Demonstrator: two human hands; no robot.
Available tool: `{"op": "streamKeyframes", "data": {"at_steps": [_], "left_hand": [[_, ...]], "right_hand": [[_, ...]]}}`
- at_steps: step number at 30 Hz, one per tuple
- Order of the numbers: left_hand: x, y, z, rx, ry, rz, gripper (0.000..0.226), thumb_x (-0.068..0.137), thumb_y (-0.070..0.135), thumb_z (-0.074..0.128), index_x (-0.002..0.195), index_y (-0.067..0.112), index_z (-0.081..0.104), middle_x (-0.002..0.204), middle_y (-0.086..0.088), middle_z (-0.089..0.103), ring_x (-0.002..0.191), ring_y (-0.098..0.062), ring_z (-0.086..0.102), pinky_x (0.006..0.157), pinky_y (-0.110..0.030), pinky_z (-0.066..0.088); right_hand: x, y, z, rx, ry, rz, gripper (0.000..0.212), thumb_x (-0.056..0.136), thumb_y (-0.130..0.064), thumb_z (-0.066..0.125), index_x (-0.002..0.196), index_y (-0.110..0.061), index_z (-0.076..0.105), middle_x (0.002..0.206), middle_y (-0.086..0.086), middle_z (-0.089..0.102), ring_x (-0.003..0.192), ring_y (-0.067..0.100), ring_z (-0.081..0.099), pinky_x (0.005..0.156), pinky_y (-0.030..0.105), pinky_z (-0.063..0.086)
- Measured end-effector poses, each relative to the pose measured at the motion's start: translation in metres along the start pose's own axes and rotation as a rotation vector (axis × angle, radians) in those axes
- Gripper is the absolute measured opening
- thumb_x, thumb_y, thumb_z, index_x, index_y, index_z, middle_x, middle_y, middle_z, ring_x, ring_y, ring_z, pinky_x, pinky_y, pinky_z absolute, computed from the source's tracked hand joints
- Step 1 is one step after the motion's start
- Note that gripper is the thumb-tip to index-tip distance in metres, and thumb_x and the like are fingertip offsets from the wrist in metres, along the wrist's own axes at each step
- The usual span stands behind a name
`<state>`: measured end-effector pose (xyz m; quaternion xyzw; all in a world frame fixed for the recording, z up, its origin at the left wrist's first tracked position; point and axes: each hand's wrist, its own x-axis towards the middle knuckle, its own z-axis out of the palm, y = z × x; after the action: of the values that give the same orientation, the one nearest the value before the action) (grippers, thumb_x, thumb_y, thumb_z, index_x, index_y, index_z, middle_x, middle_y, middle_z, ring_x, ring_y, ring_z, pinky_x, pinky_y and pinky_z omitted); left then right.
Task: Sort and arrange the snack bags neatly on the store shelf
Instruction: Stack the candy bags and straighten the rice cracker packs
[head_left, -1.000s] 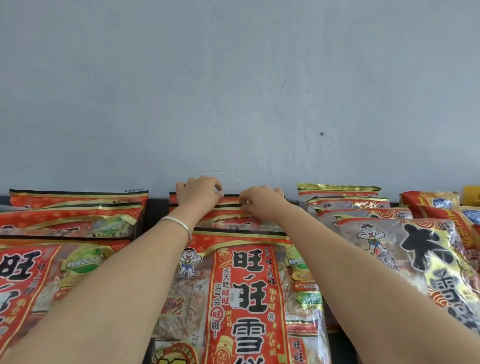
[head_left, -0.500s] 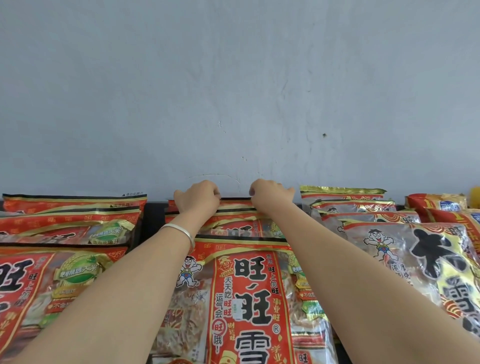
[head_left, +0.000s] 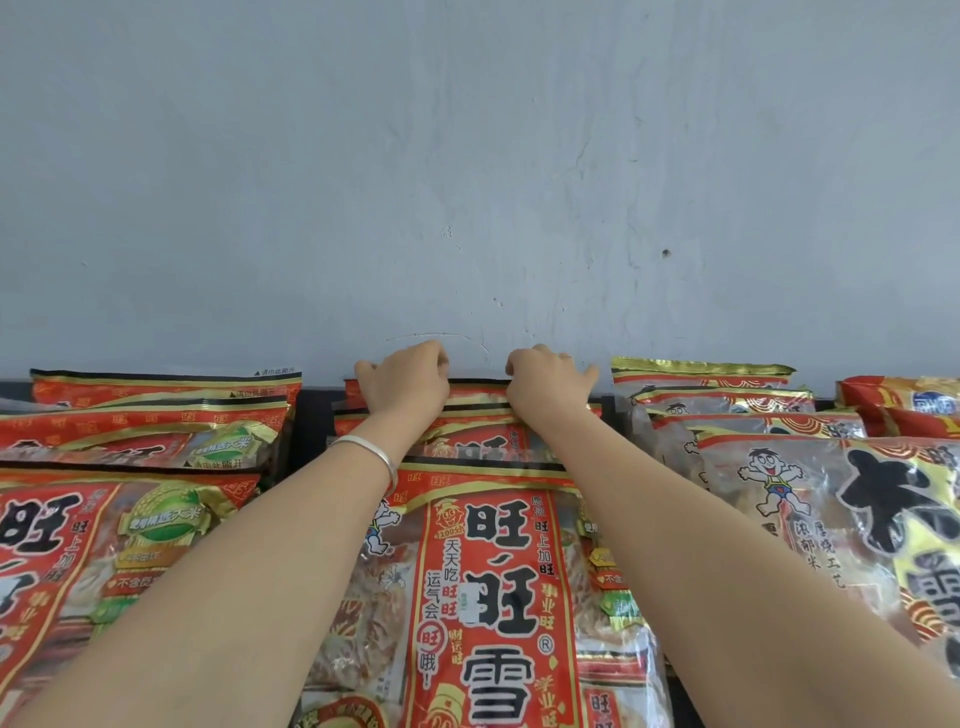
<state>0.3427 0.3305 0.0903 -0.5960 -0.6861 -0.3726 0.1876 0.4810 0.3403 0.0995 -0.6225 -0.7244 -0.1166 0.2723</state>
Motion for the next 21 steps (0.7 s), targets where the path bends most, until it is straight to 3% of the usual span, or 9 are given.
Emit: {"op": "streamKeyframes", "data": {"at_steps": [3, 8, 14, 21], "left_hand": [[-0.006, 0.010, -0.013, 0.037, 0.090, 0.087, 0.020, 0.097, 0.024, 0.043, 0.104, 0.024, 0.061, 0.104, 0.002, 0.064, 0.097, -0.023, 0.057, 0.091, -0.041, 0.032], [-0.026, 0.030, -0.043, 0.087, 0.091, 0.202, 0.022, 0.098, 0.022, 0.043, 0.105, 0.023, 0.063, 0.106, 0.001, 0.064, 0.099, -0.023, 0.056, 0.089, -0.040, 0.033], [-0.081, 0.017, -0.060, 0.027, 0.031, 0.082, 0.027, 0.095, 0.030, 0.047, 0.121, 0.025, 0.056, 0.124, 0.001, 0.058, 0.113, -0.022, 0.053, 0.092, -0.041, 0.039], [-0.145, -0.028, -0.065, -0.004, -0.009, -0.145, 0.047, 0.092, 0.033, 0.054, 0.136, 0.024, 0.041, 0.137, -0.006, 0.040, 0.128, -0.027, 0.036, 0.096, -0.041, 0.041]], "right_hand": [[-0.009, 0.001, -0.005, 0.014, 0.102, -0.085, 0.032, 0.098, -0.016, 0.042, 0.126, -0.022, 0.057, 0.132, 0.008, 0.052, 0.129, 0.033, 0.042, 0.112, 0.060, 0.018], [-0.031, 0.004, -0.014, 0.117, 0.144, -0.256, 0.034, 0.099, -0.019, 0.040, 0.128, -0.019, 0.058, 0.132, 0.009, 0.052, 0.123, 0.031, 0.046, 0.100, 0.044, 0.039], [-0.067, 0.000, -0.013, 0.199, 0.087, -0.301, 0.033, 0.098, -0.023, 0.040, 0.124, -0.018, 0.061, 0.124, 0.009, 0.056, 0.117, 0.032, 0.050, 0.093, 0.046, 0.043], [-0.104, -0.031, -0.008, 0.261, 0.031, -0.377, 0.030, 0.097, -0.024, 0.043, 0.120, -0.021, 0.062, 0.125, 0.007, 0.055, 0.124, 0.031, 0.044, 0.099, 0.048, 0.036]]}}
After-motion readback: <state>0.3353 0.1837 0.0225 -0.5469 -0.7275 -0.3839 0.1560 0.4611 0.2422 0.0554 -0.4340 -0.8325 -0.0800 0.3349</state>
